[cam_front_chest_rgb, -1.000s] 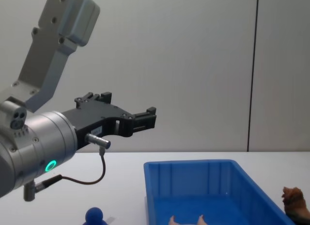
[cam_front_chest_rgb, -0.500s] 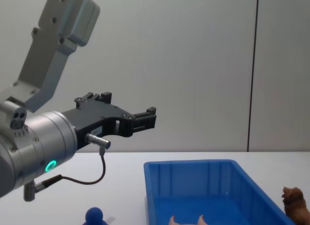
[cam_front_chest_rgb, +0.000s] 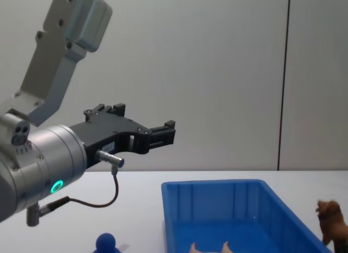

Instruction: Pick up the two dolls from the table and place them into the box.

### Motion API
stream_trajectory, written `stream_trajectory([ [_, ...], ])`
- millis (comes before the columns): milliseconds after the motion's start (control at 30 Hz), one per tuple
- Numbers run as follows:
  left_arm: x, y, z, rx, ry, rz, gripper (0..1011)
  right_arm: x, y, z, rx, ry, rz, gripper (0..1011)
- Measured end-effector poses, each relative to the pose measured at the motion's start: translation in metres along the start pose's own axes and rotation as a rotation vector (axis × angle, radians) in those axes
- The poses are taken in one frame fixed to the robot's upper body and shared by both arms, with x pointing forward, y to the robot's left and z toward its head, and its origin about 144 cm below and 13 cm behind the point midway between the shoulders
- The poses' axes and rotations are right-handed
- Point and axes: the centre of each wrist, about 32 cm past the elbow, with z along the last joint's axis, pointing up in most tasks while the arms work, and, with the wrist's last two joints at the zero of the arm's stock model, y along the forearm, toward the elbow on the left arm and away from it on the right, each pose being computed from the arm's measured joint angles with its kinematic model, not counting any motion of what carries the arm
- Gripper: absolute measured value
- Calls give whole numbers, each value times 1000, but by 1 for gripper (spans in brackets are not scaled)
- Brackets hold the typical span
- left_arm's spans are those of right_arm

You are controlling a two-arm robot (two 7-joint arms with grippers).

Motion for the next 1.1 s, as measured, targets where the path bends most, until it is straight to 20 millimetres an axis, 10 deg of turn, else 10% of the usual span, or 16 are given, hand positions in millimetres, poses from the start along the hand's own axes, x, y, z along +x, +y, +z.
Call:
stream_trajectory([
  [600, 0, 0, 0, 0, 0, 0, 1002, -7, -1, 43, 167, -52, 69, 287],
  [1100, 0, 0, 0, 0, 0, 0, 1002, -26, 40, 67, 212, -77, 232, 319],
])
